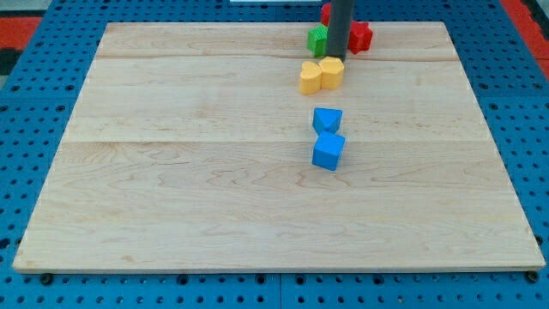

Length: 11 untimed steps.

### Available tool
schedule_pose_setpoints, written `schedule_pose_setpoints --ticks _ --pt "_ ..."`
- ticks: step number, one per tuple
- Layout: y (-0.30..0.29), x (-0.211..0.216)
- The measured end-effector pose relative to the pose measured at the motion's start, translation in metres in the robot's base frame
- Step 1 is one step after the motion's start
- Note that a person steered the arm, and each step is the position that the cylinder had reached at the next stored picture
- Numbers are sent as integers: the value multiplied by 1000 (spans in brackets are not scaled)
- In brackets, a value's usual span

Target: Place the yellow heart to the left side of yellow hexagon

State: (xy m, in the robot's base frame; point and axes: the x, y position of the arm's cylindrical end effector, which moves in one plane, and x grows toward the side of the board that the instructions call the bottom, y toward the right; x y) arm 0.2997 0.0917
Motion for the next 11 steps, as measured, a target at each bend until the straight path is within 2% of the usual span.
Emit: schedule_pose_setpoints --ticks 1,3,4,5,6,8,9,10,11 --pt "-10 48" --pt "-22 90" --pt "13 64" --pt "16 24" --pt "-20 16" --pt "-63 33" --pt "-76 10" --pt "-111 21" --pt "-115 54"
